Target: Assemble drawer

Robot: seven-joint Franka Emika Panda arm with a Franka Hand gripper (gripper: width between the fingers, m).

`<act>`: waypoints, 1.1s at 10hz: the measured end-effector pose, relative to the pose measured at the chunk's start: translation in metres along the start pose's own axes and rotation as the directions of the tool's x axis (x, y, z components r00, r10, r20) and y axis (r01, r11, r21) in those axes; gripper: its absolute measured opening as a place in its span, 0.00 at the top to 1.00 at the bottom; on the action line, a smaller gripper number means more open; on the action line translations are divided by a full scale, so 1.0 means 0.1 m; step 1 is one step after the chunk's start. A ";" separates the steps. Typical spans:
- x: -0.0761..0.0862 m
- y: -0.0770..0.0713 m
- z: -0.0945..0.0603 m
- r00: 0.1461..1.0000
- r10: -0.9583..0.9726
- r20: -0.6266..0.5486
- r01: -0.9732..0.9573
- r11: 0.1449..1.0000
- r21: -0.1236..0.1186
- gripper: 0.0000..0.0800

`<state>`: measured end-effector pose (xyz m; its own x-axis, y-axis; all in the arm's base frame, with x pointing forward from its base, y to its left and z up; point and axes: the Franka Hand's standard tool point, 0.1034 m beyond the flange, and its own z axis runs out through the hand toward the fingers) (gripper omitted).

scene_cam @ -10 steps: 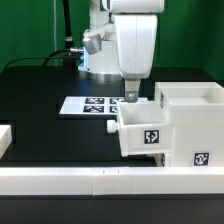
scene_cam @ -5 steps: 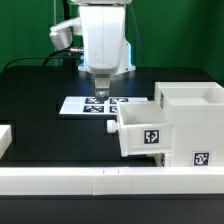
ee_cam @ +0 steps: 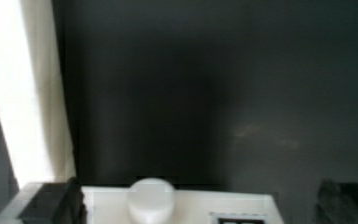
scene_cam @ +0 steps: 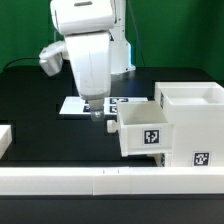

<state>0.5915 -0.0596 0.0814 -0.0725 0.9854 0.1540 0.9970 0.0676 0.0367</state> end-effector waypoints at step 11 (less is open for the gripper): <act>0.50 0.11 0.21 0.994 0.041 -0.102 -0.039 0.999 0.026 0.19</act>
Offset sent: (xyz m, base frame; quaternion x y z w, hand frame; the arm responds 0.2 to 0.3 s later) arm 0.0084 0.0284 -0.0043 -0.0103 0.0119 -0.0075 0.9998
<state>0.5998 -0.0064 0.0689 -0.0334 0.9663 0.2553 0.9994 0.0333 0.0047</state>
